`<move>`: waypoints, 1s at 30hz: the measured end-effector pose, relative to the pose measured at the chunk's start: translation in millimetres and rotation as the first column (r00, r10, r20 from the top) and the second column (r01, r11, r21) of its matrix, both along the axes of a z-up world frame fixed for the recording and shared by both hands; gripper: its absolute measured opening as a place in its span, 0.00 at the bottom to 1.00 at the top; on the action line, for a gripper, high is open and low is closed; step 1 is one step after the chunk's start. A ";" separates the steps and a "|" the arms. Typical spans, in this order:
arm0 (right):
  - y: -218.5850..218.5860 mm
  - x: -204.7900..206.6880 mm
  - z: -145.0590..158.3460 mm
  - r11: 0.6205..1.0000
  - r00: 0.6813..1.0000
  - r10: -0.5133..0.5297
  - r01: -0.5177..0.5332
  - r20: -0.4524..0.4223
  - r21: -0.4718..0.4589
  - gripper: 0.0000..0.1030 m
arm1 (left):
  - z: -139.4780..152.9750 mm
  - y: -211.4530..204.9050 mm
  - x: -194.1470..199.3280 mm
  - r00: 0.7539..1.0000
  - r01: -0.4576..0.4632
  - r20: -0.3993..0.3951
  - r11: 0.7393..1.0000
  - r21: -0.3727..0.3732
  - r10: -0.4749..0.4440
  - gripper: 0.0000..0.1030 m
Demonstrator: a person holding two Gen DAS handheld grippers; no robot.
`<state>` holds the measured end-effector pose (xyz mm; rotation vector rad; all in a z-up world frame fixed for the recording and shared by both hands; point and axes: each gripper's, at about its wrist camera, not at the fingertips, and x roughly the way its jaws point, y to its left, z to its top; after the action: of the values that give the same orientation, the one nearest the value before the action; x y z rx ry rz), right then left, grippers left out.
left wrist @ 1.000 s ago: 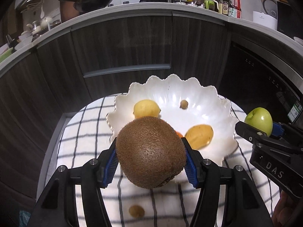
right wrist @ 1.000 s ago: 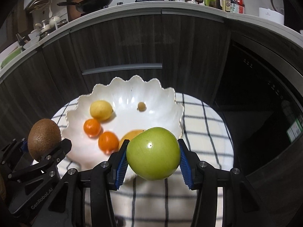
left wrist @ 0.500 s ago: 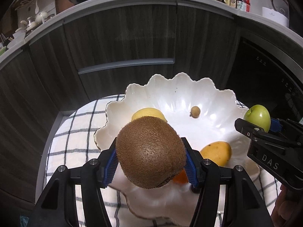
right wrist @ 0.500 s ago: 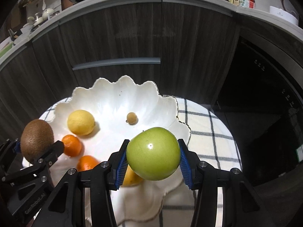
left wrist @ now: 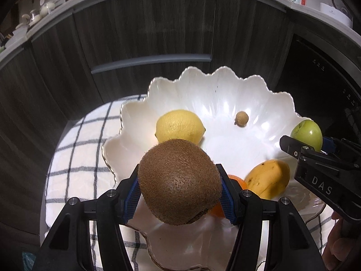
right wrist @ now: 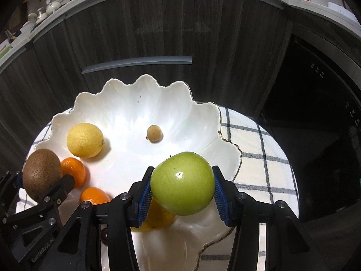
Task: Organize fruits
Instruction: 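Carry the kiwi and green apple over the bowl and open both grippers, then withdraw both tools from the bowl toward the last fruits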
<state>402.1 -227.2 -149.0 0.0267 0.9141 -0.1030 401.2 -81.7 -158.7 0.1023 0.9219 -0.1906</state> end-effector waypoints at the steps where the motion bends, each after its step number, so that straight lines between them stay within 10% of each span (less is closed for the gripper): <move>1: 0.1 -0.1 0.7 1.000 1.000 -0.002 0.002 0.004 -0.004 0.52 | -1.5 0.5 0.4 1.000 -0.001 -0.009 1.000 -0.002 0.001 0.59; 5: 2.4 -2.6 9.8 1.000 0.999 0.000 0.001 0.038 -0.026 0.75 | 6.2 0.7 -5.1 0.999 -0.007 0.032 1.000 0.012 0.007 0.76; 30: 23.3 -109.0 81.1 0.998 0.978 -0.059 0.060 0.200 0.002 0.81 | 101.3 38.2 -99.9 0.962 -0.086 0.263 0.996 0.022 0.077 0.98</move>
<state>293.1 -203.9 -67.9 0.0600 0.7123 -0.1553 301.3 -43.6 -57.4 0.1171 0.6634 -0.0820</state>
